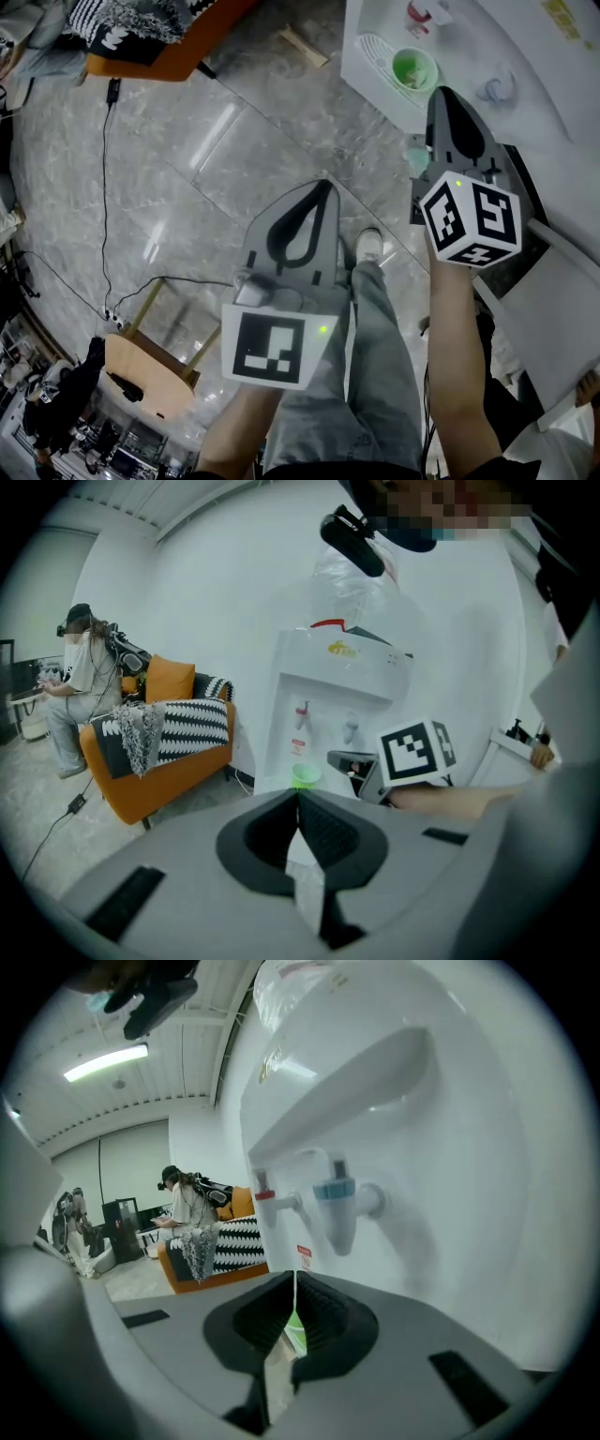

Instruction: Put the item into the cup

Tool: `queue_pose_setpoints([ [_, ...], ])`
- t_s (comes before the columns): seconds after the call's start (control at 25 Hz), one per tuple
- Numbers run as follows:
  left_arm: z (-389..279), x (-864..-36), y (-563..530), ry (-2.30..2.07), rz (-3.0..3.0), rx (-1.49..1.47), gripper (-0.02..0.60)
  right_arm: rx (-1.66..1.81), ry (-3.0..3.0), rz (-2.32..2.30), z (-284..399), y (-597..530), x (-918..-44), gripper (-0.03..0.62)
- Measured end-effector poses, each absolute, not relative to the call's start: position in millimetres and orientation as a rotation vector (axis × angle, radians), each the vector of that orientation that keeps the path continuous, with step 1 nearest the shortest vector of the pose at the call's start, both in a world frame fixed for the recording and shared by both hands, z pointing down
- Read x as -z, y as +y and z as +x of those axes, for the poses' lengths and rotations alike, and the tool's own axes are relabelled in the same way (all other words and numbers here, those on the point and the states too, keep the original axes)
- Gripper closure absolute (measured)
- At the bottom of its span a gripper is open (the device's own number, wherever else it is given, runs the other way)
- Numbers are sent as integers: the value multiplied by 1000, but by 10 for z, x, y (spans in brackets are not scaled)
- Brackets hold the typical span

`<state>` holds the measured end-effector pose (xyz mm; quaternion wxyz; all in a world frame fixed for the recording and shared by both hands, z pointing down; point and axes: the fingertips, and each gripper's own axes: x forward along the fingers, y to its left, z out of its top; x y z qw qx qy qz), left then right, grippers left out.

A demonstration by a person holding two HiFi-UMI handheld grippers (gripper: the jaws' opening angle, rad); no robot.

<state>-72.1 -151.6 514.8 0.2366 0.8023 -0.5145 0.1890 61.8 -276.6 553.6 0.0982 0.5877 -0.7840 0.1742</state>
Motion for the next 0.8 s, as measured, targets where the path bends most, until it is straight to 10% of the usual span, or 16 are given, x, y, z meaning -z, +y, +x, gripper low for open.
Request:
queue_pose_setpoints([
  [0.8, -418, -3591, -1066, -1515, 2380, -312, 571, -327, -2450, 1688, 836, -1322, -3671, 582],
])
